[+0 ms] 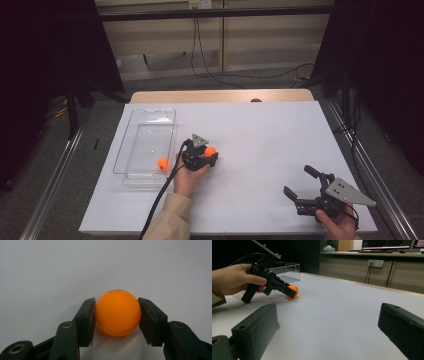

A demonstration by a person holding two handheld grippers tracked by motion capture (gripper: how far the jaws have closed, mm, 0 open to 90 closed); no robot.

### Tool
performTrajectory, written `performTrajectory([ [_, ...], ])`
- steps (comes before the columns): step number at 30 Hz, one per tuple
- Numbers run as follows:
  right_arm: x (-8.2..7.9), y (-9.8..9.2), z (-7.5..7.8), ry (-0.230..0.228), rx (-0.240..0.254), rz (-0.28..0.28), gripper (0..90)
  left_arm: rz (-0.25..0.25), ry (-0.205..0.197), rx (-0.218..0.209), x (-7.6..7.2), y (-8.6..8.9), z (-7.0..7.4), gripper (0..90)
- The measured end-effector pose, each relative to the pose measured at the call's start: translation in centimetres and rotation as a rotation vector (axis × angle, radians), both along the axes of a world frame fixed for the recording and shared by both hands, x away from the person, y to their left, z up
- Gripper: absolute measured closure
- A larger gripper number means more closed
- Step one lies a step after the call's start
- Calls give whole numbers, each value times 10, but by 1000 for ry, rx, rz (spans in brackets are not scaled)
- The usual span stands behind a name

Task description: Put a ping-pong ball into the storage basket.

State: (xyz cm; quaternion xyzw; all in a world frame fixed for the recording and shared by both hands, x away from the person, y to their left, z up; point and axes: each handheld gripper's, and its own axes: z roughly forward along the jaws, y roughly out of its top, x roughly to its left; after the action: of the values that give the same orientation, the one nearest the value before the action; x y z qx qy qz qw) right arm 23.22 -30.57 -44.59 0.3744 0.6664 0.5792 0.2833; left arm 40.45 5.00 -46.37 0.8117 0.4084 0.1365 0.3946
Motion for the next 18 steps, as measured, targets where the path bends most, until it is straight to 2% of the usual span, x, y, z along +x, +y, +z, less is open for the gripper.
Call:
performTrajectory([
  [18,0,0,0,-1,-4,0,24,1,18,-18,-3,3,6,509],
])
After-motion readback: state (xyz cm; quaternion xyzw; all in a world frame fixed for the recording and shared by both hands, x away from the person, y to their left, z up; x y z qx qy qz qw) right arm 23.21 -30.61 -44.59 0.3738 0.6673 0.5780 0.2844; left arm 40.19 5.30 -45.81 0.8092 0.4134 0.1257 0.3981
